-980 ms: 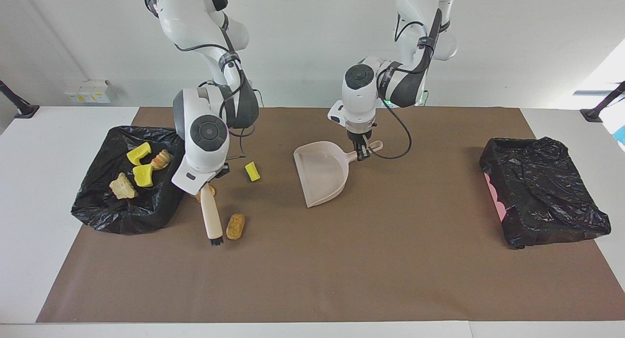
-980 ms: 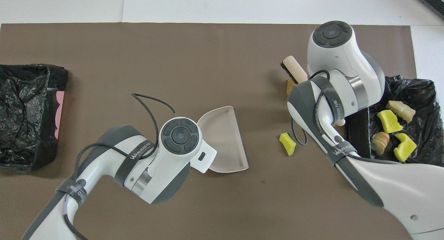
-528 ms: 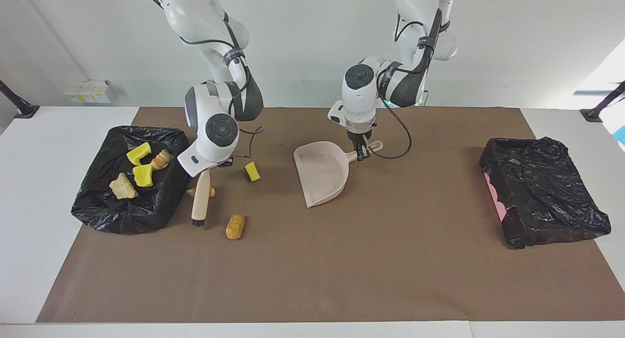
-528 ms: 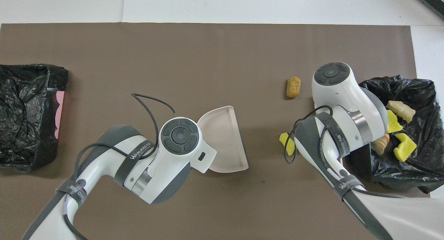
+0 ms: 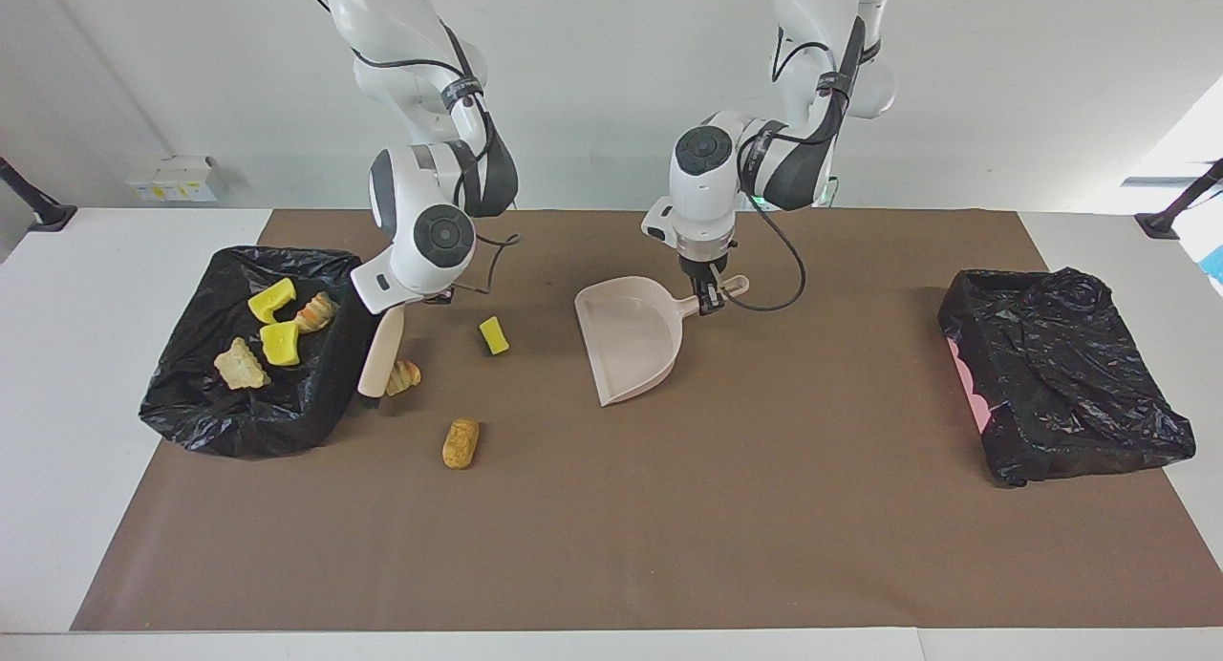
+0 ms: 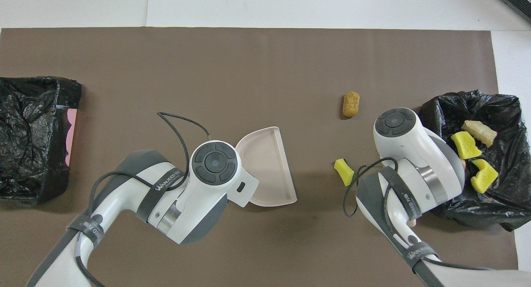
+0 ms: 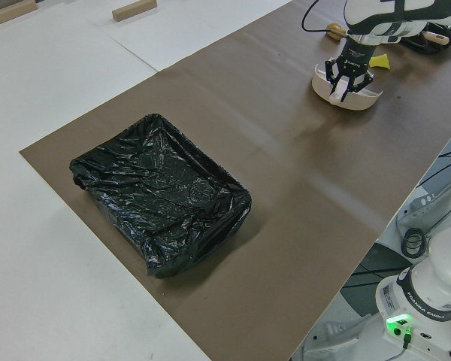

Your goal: Sweep and dump trash in bin

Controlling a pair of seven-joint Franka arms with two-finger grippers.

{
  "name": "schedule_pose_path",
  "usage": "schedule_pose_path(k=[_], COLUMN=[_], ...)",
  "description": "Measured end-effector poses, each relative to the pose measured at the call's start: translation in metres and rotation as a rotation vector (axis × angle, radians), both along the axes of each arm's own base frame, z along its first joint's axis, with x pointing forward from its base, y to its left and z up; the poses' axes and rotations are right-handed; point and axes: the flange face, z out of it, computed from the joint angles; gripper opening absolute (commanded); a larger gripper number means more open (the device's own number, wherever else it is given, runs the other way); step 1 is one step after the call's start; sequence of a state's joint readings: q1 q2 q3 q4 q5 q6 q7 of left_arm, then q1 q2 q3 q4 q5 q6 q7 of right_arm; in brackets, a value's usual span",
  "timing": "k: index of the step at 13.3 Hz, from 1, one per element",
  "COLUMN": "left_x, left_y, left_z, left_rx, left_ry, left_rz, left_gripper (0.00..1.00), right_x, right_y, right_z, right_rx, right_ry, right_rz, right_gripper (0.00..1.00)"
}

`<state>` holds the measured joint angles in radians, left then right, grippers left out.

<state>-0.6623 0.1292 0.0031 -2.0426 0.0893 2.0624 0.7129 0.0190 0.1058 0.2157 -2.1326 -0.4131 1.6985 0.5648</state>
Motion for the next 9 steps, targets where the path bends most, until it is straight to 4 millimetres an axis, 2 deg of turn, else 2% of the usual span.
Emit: schedule_pose_path(k=[2,4,9], left_x=[0.000,0.000,0.000], left_y=[0.000,0.000,0.000], left_z=[0.000,0.000,-0.001], left_rx=[-0.001,-0.001,-0.001], left_ry=[-0.001,-0.001,-0.001], left_rz=[0.000,0.000,0.000], left_gripper=[0.00,0.00,0.00], right_x=[-0.005,-0.005,-0.005], right_y=[-0.001,0.006,0.069], right_z=[-0.012,-0.018,-0.006], right_rx=[0.002,0.027,0.228], right_ry=[-0.022,-0.042,-0.001], right_rz=[0.033,0.062,0.188], right_gripper=[0.00,0.00,0.00])
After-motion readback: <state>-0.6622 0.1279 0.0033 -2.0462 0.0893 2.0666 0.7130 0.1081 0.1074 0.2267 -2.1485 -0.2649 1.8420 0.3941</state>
